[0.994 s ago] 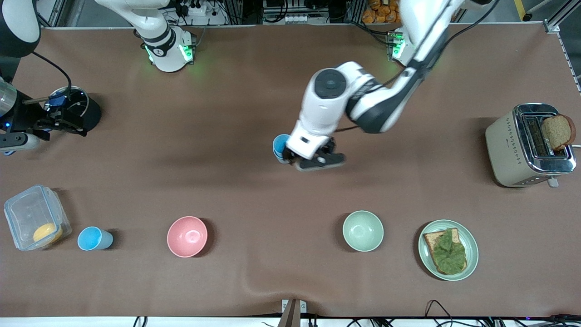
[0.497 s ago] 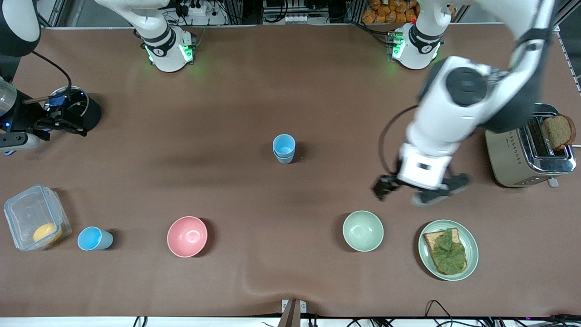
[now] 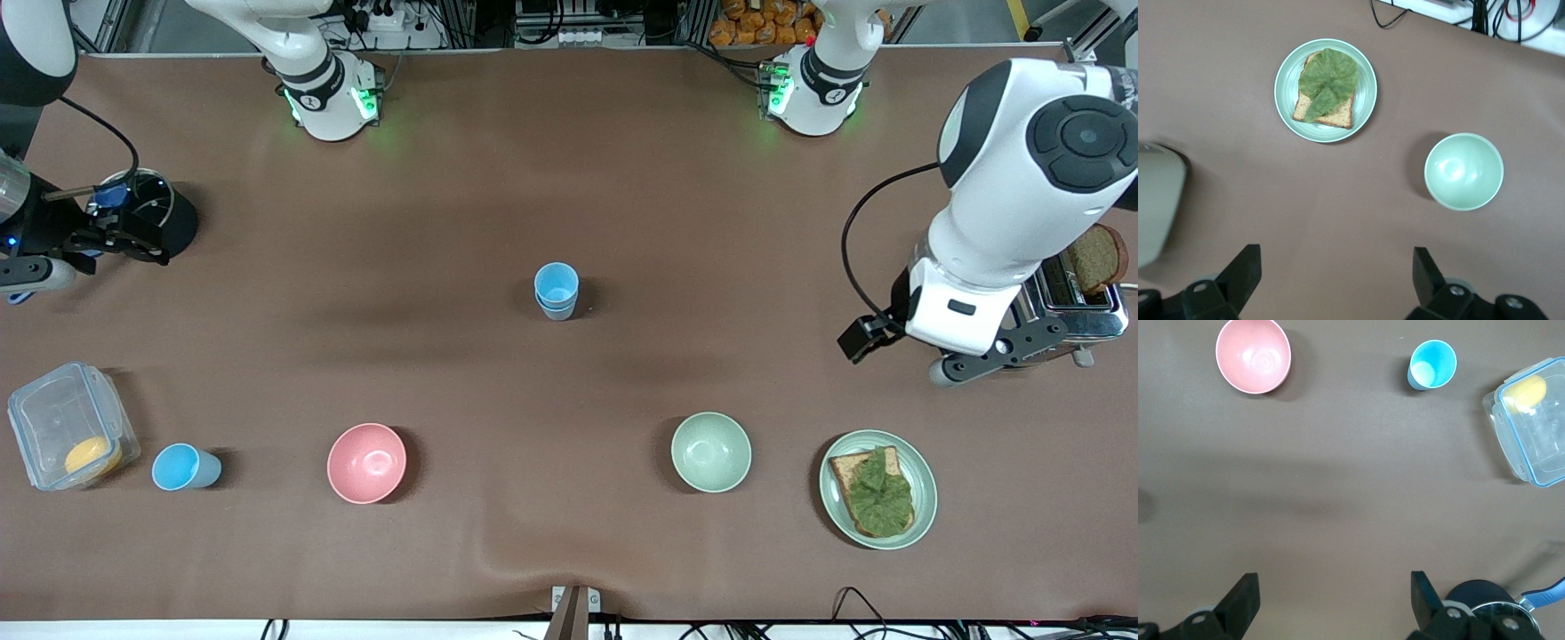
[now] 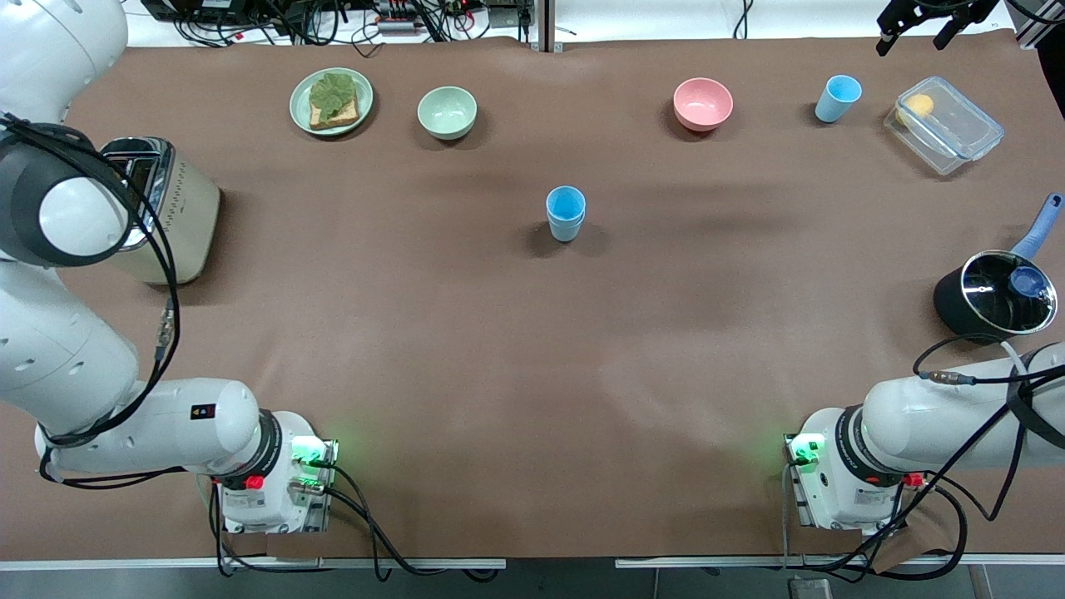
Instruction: Stack blue cups with both arms
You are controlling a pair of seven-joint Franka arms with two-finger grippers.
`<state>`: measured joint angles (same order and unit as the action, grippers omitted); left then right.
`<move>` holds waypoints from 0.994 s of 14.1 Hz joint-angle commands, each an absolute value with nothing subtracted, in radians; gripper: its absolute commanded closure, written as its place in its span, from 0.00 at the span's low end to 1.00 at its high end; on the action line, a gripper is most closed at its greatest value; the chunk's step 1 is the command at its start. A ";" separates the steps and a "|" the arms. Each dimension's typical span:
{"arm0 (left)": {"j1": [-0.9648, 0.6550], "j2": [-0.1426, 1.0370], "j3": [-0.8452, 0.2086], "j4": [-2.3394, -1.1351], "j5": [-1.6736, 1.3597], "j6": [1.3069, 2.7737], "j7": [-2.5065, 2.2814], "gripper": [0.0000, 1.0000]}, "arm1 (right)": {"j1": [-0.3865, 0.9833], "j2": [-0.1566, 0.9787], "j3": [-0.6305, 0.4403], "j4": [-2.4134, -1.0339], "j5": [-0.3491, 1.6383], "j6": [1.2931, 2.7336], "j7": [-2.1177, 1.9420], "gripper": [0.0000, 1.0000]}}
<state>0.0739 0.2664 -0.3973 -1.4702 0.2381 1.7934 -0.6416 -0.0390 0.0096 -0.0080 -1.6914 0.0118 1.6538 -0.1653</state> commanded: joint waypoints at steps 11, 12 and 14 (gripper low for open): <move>-0.098 -0.028 -0.017 -1.586 -0.014 1.623 -0.227 0.00 | -0.031 0.009 -0.014 -1.677 0.015 1.631 -0.160 0.00; -0.085 -0.022 -0.029 -1.585 -0.012 1.623 -0.227 0.00 | -0.031 0.009 -0.014 -1.677 0.015 1.631 -0.160 0.00; -0.075 -0.011 -0.041 -1.582 -0.009 1.624 -0.227 0.00 | -0.032 0.009 -0.014 -1.677 0.015 1.631 -0.160 0.00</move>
<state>-0.0830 -0.0103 -0.0341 -1.5771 0.0018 1.6235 -0.2355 -0.0389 0.0096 -0.0082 -1.6900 0.0131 1.6461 -0.1653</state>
